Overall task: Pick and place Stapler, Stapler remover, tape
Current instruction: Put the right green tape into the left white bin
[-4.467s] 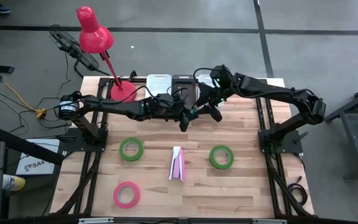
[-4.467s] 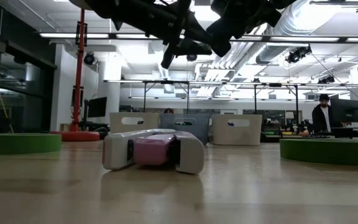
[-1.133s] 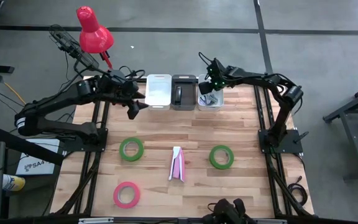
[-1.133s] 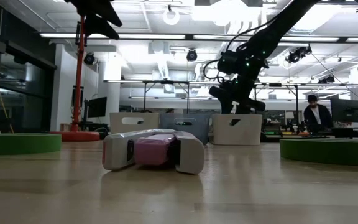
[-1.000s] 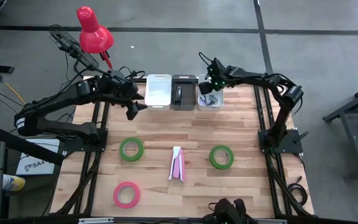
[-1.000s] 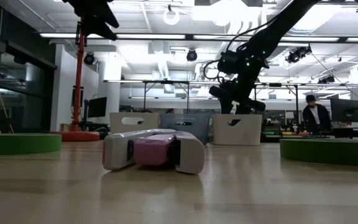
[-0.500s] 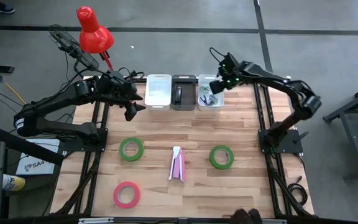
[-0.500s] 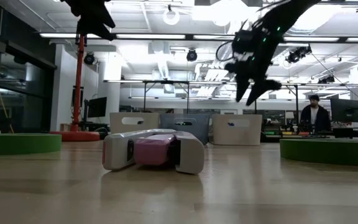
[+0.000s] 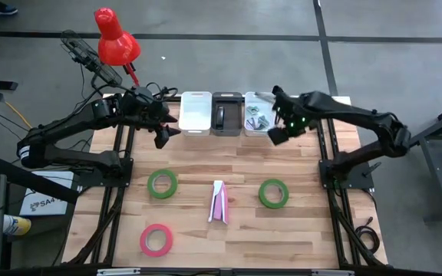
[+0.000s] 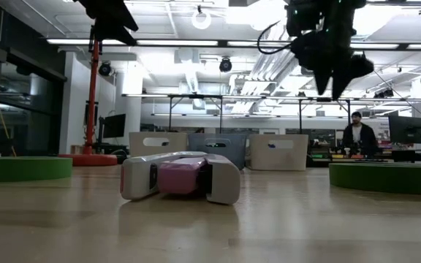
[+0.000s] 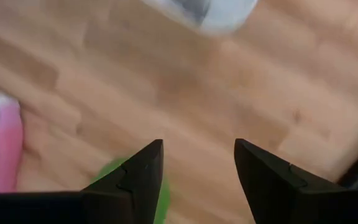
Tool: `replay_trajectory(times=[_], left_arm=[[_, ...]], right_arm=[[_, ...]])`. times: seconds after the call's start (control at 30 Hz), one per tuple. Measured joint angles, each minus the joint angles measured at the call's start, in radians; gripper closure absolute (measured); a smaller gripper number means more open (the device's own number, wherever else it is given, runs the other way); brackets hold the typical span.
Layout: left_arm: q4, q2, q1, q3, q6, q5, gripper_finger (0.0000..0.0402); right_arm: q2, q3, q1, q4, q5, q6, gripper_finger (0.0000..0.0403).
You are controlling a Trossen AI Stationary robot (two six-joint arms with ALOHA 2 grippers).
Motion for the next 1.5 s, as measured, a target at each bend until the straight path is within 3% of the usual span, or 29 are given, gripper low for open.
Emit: replay_trajectory(times=[0.33,0.5,0.73,0.97,1.27,1.5], left_arm=[[0.001,0.0,0.0,0.0,0.0,0.0,0.0166],[0.0,0.0,0.0,0.0,0.0,0.002,0.0166],[0.0,0.001,0.0,0.0,-0.004,0.008,0.0166],[-0.002,0.001,0.0,0.0,-0.011,0.01,0.0166],[-0.004,0.001,0.0,0.0,-0.019,0.01,0.0166],[-0.004,0.001,0.0,0.0,-0.019,0.01,0.0166]], right_arm=[[0.0,-0.005,0.297,-0.035,0.085,0.334,0.0214],[0.0,-0.137,0.396,0.014,0.042,0.455,0.0214],[0.0,-0.316,0.5,0.236,-0.029,0.63,0.0214],[0.001,-0.399,0.607,0.292,-0.029,0.76,0.0214],[0.001,-0.535,0.711,0.552,-0.025,0.959,0.0214],[0.004,-0.582,0.745,0.588,0.005,1.017,0.0215]])
